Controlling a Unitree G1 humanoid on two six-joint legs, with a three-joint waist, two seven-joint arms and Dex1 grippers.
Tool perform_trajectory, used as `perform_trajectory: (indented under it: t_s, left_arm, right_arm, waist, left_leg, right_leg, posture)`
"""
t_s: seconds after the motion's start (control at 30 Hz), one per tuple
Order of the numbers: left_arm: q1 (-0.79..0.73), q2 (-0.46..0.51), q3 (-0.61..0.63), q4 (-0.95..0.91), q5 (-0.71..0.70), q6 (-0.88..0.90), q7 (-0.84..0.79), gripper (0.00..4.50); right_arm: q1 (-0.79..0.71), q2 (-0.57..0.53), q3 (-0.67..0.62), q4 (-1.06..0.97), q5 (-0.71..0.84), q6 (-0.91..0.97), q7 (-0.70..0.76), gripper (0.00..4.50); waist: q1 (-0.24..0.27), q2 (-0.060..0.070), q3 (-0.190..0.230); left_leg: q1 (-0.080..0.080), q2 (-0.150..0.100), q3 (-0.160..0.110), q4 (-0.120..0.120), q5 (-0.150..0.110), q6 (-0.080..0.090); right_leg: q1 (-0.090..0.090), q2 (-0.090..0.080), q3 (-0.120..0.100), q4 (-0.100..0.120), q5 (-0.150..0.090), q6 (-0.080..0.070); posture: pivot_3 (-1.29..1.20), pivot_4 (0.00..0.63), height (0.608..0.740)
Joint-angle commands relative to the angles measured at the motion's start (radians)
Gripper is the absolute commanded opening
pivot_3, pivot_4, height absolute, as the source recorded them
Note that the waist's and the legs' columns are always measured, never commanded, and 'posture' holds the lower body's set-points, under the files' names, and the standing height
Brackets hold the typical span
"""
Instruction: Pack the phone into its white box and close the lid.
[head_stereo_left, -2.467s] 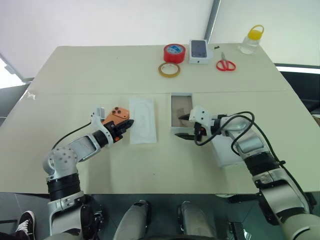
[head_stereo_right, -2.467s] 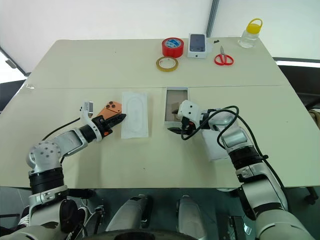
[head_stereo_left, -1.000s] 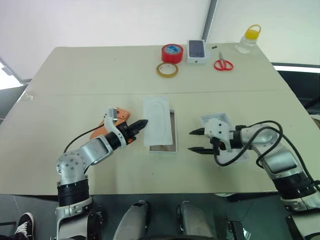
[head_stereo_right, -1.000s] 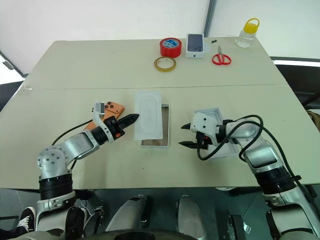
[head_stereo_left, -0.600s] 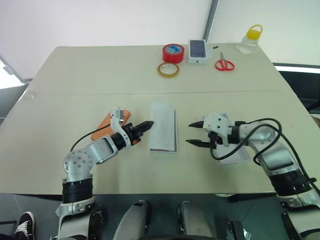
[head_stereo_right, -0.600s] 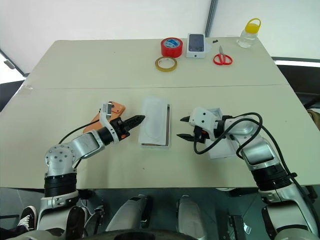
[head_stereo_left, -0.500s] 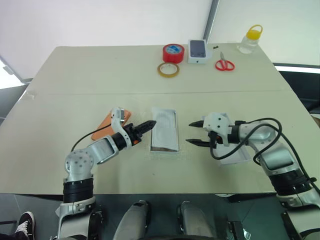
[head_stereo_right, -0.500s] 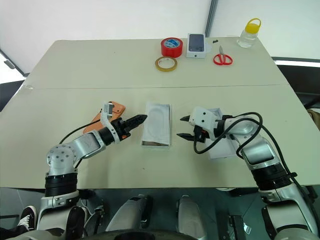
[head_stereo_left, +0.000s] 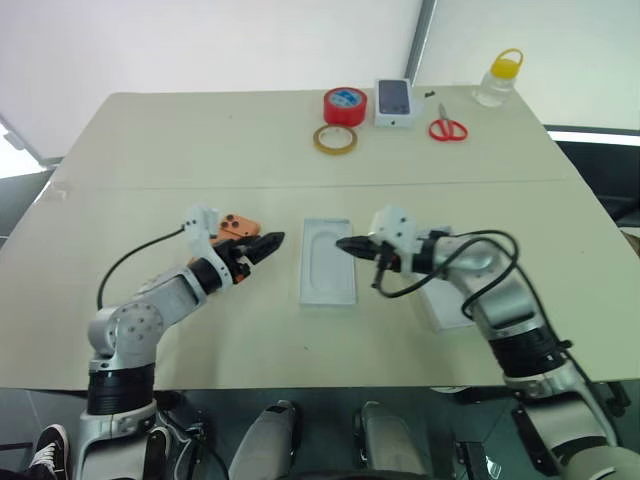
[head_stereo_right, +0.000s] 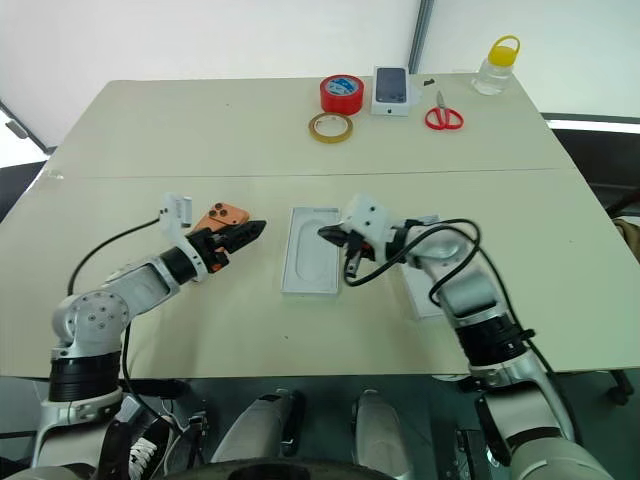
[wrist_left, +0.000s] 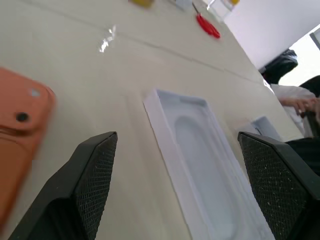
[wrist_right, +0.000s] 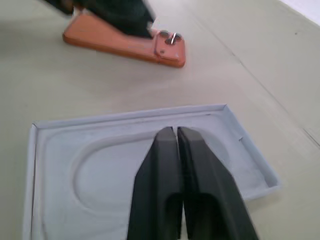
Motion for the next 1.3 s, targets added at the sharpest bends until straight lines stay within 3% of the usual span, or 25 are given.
perform_trajectory:
  t_s: [0.03,0.37,0.63,0.77,1.0,1.1,1.3]
  left_arm:
    - [0.016,0.012,0.044,-0.026,0.01,-0.041,-0.031,4.06]
    - [0.0,0.08,0.135,0.078,0.047,-0.048,-0.045,4.06]
    - [-0.047,0.141,0.238,0.203,0.014,0.016,-0.056,4.06]
    - [-0.071,0.221,0.256,0.325,0.008,0.1,-0.109,4.06]
    - [-0.108,0.336,0.089,0.456,0.175,0.06,-0.303,4.06]
    - [-0.113,0.346,0.004,0.478,0.187,0.148,-0.384,4.06]
    - [-0.081,0.338,-0.04,0.424,0.175,0.231,-0.476,4.06]
  right_arm:
    - [-0.017,0.017,0.043,0.023,-0.081,-0.042,-0.054,0.02]
    - [-0.057,-0.02,0.198,0.108,-0.308,-0.129,-0.06,0.02]
    - [-0.134,0.095,0.069,0.096,-0.215,-0.014,-0.112,0.02]
    - [-0.201,0.19,0.016,0.081,-0.149,0.026,-0.152,0.02]
    - [-0.243,0.281,0.136,0.098,-0.251,0.067,-0.202,0.02]
    - [-0.262,0.314,0.159,0.109,-0.253,0.095,-0.193,0.02]
    - [-0.268,0.337,0.2,0.118,-0.247,0.153,-0.144,0.02]
  waist:
    - [0.001,0.0,0.0]
    - [-0.005,0.0,0.0]
    - [-0.007,-0.001,0.0]
    - [-0.011,0.0,0.0]
    - [-0.007,-0.001,0.0]
    - [-0.007,-0.001,0.0]
    - [-0.01,0.0,0.0]
  left_leg:
    - [0.0,0.0,0.0,0.0,0.0,0.0]
    - [0.0,0.0,0.0,0.0,0.0,0.0]
    - [0.0,0.0,-0.001,-0.001,0.0,0.0]
    - [0.0,0.0,-0.001,-0.002,0.0,0.0]
    - [0.0,0.0,-0.001,-0.005,0.001,-0.002]
    - [0.0,0.0,-0.001,-0.005,0.001,-0.002]
    - [0.0,0.0,-0.001,-0.006,0.001,-0.002]
  right_leg:
    - [0.0,0.0,0.0,0.0,0.0,0.0]
    - [-0.001,0.001,0.0,0.001,0.0,0.0]
    - [-0.001,0.001,0.0,0.001,0.0,0.0]
    - [-0.002,0.001,0.0,0.001,0.001,-0.001]
    - [-0.009,0.001,0.0,0.001,0.001,-0.001]
    - [-0.009,0.001,0.0,0.002,0.001,-0.002]
    - [-0.009,0.001,0.0,0.002,0.001,-0.002]
  posture:
    - [0.0,0.15,0.74]
    - [0.0,0.15,0.74]
    - [0.0,0.15,0.74]
    - [0.0,0.15,0.74]
    - [0.0,0.15,0.74]
    - [0.0,0.15,0.74]
    - [0.0,0.15,0.74]
